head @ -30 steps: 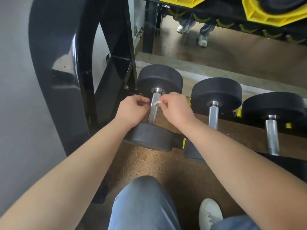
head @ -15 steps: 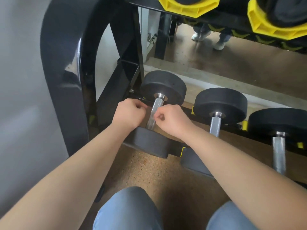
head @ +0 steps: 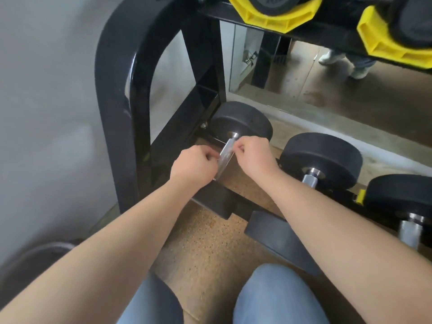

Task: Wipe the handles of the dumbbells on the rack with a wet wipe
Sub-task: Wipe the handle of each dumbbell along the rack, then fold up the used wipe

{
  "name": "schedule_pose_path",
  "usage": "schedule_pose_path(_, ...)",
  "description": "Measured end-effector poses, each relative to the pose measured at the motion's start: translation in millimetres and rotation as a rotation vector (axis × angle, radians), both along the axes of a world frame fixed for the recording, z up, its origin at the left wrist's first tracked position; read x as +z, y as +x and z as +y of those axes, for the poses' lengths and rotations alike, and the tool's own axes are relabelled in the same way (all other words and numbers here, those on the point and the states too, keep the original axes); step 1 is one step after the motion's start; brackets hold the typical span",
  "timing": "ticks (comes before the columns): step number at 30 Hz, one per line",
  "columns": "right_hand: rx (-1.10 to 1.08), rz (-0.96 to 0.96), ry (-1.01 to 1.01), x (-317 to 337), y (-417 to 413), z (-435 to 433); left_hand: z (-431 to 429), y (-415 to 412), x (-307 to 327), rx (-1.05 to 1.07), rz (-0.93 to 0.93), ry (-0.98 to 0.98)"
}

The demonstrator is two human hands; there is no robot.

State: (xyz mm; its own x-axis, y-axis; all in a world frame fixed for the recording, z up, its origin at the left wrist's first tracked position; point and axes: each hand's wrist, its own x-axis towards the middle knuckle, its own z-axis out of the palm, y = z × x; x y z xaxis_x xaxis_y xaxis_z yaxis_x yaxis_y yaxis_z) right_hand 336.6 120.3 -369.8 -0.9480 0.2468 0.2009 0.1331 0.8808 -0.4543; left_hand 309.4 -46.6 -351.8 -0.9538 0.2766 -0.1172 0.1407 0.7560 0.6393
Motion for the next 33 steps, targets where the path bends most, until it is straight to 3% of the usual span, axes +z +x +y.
schedule_pose_path(6,0.418,-0.266,-0.018,2.7,26.4,-8.8,10.6,2.8,6.6,0.049,0.026,-0.129)
schedule_pose_path(11,0.058,-0.018,-0.141,-0.8,2.3,6.1,12.6,1.4,0.6,0.086,0.031,-0.134)
schedule_pose_path(14,0.086,-0.043,-0.21,-2.7,-0.8,11.4,10.9,0.4,-1.6,0.086,0.046,-0.103)
schedule_pose_path(18,0.206,-0.097,-0.409,0.7,11.2,5.3,5.7,6.8,-0.5,0.048,0.126,0.017)
schedule_pose_path(22,0.193,-0.083,-0.671,15.9,23.8,-15.2,-6.6,26.6,5.1,0.053,0.203,0.238)
schedule_pose_path(29,0.325,-0.219,-1.301,61.1,38.7,-79.2,-60.3,67.4,38.0,0.29,0.207,0.574)
schedule_pose_path(31,0.371,-0.248,-1.268,70.8,38.3,-106.8,-88.9,73.9,48.3,0.353,0.227,0.631)
schedule_pose_path(33,0.418,-0.239,-1.094,78.1,37.8,-136.9,-119.6,79.7,55.5,0.399,0.251,0.618)
